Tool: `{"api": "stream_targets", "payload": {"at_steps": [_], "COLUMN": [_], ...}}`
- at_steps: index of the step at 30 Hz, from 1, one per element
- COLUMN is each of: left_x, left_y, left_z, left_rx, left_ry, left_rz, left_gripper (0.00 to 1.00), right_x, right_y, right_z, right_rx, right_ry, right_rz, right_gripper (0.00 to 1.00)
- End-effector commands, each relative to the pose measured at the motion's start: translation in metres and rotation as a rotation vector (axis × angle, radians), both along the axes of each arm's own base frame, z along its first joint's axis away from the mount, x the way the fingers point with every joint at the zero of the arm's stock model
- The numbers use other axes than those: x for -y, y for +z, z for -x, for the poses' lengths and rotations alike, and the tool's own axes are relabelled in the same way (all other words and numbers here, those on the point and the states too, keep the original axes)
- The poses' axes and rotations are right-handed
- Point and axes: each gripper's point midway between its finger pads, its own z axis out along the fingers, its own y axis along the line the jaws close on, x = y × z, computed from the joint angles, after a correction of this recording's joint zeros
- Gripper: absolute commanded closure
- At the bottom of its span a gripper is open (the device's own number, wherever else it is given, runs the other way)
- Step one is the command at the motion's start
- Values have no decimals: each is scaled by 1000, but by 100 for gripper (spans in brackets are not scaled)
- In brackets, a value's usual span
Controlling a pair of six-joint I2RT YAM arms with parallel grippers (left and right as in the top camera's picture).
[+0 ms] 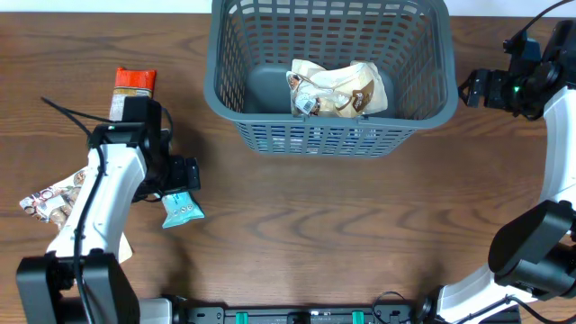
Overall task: Pack container
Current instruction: 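Withdraw the right gripper and reach the left gripper to the teal snack, then grasp the teal wrapped snack with the left gripper and lift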
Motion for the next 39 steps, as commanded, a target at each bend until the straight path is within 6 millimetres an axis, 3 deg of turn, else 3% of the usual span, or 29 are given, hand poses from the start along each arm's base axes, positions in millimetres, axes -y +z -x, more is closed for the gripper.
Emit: {"api": "stream_targets", "payload": {"at_steps": [1,13,31,34,37,39], "left_x": [-3,-27,-26,-25,-25,-25], "left_y": [-8,-32,-71,-73,-74,-74], "left_z": [-2,2,20,21,21,21], "left_rx": [-9,9,15,18,20,20], "left_ry": [15,190,247,248,262,262], "left_rz": [-7,-72,-70,-69,-69,-69], "left_gripper": [1,1,0,25,37,67], "right_x": [8,10,9,8,8,8], "right_y": [-8,-8,-10,-10,-10,-11], "right_z": [2,3,6,6,7,8], "right_rx": [-21,-24,-36,-40,-41,-45], "right_ry": [-13,0,7,7,7,7], "right_rz": [11,25,24,23,22,20], "right_gripper": [1,1,1,1,1,1]}}
